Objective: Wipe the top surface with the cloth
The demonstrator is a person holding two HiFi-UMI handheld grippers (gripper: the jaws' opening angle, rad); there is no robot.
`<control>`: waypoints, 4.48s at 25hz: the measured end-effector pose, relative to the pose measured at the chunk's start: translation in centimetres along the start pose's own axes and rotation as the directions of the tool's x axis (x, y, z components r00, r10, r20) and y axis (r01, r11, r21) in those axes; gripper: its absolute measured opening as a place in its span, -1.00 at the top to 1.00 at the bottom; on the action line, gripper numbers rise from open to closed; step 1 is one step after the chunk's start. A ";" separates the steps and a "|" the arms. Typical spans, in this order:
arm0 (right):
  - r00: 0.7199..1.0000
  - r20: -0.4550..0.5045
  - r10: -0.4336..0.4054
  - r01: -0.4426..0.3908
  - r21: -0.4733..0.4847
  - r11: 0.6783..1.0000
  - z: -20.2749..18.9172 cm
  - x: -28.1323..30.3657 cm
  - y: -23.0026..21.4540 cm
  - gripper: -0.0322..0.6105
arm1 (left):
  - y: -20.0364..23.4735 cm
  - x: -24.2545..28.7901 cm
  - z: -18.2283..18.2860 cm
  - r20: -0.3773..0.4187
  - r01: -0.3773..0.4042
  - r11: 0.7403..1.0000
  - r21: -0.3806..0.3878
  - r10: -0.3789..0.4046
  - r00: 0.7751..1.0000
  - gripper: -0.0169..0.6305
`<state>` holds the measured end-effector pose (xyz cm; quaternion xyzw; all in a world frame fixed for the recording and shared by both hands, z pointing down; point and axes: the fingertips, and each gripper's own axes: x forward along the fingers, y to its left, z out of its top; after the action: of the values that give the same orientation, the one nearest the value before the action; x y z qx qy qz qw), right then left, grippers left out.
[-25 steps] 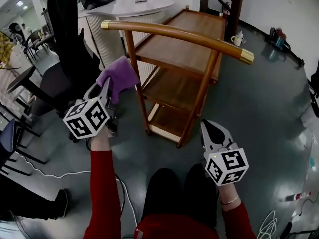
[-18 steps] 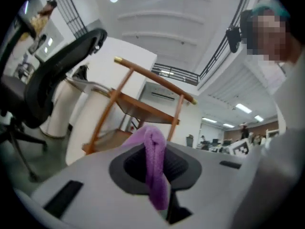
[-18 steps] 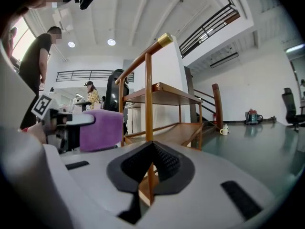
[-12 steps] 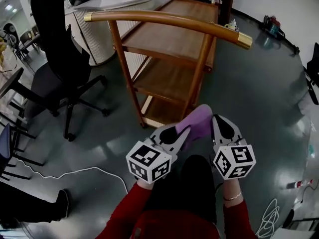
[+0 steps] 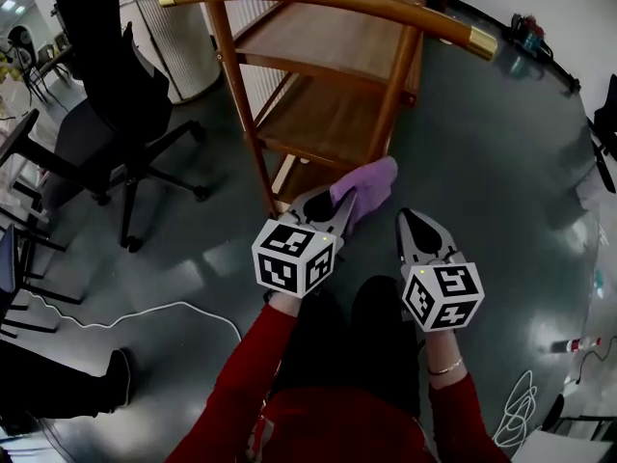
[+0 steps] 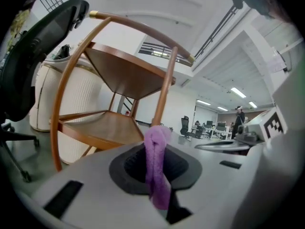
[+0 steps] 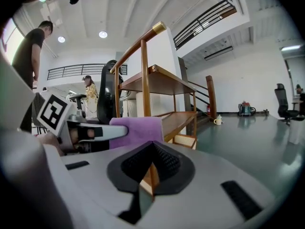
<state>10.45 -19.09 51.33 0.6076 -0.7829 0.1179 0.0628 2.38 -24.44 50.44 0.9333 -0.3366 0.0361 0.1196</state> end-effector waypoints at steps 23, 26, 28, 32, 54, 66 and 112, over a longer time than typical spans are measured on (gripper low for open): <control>0.999 -0.031 0.029 -0.030 -0.043 0.999 -0.2 0.4 0.0 0.87 | 19.5 -14.3 -0.5 0.030 -0.528 0.838 -0.137 0.536 0.843 0.79; 0.999 -0.032 0.043 -0.045 -0.063 0.997 -0.5 0.3 -0.4 0.87 | 14.7 -13.7 -1.6 0.044 -0.391 0.908 -0.149 0.401 0.915 0.79; 0.998 -0.046 0.048 -0.050 -0.049 0.998 -1.1 0.2 -0.9 0.87 | 10.7 -11.6 -3.3 0.023 -0.220 0.964 -0.149 0.226 0.974 0.79; 0.991 -0.121 0.059 -0.060 -0.011 0.998 -3.5 0.8 -2.6 0.87 | 4.1 -7.2 -9.5 -0.112 0.079 0.991 -0.105 -0.091 0.990 0.79; 0.985 -0.126 0.118 -0.115 0.031 0.993 -11.3 5.3 -3.4 0.87 | 12.5 3.3 -23.9 -0.350 -0.138 0.990 -0.007 0.127 0.928 0.79; 0.981 -0.114 0.160 -0.161 -0.001 0.987 -10.4 7.5 -0.4 0.87 | 26.7 -6.8 -21.2 -0.323 -0.604 0.796 -0.043 0.561 0.762 0.79; 0.924 0.054 0.378 -0.358 -0.219 0.908 2.7 7.9 11.6 0.87 | 14.8 -9.8 16.0 0.318 -0.431 0.869 0.243 0.348 0.882 0.79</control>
<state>-2.60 -24.52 49.34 0.4441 -0.8935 0.0174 0.0643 -14.82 -33.34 36.46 0.8486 -0.5224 -0.0132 -0.0825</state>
